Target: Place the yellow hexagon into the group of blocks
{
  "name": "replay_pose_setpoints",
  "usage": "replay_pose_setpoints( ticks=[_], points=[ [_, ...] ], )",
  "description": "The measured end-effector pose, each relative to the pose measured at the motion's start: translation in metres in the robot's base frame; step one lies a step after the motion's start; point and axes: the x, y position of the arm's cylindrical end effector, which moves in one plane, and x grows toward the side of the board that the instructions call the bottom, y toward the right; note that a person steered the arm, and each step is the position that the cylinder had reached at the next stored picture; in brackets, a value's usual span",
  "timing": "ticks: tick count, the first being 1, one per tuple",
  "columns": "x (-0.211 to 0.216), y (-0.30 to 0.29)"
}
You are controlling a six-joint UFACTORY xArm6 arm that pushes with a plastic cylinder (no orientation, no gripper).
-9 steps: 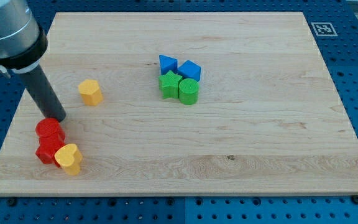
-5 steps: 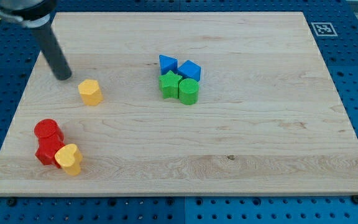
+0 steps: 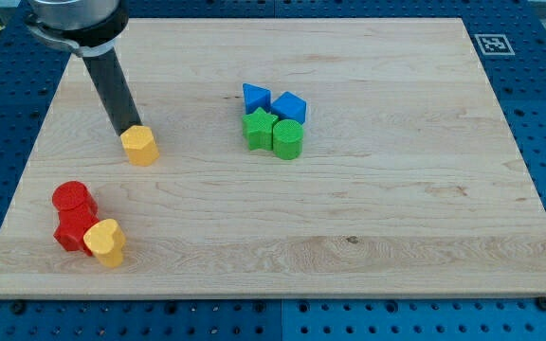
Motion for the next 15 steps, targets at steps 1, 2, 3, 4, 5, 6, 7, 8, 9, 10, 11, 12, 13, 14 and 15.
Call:
replay_pose_setpoints(
  ticks=[1,2,3,4,5,6,7,8,9,10,11,12,13,14,15],
  points=[
    [0.000,0.001],
    [0.000,0.016],
    [0.000,0.030],
    [0.004,0.030],
    [0.008,0.033],
    [0.014,0.044],
    [0.022,0.057],
    [0.032,0.068],
    [0.036,0.070],
    [0.036,0.069],
    [0.036,0.053],
    [0.037,0.035],
    [0.051,0.030],
    [0.073,0.030],
    [0.080,0.030]
  ],
)
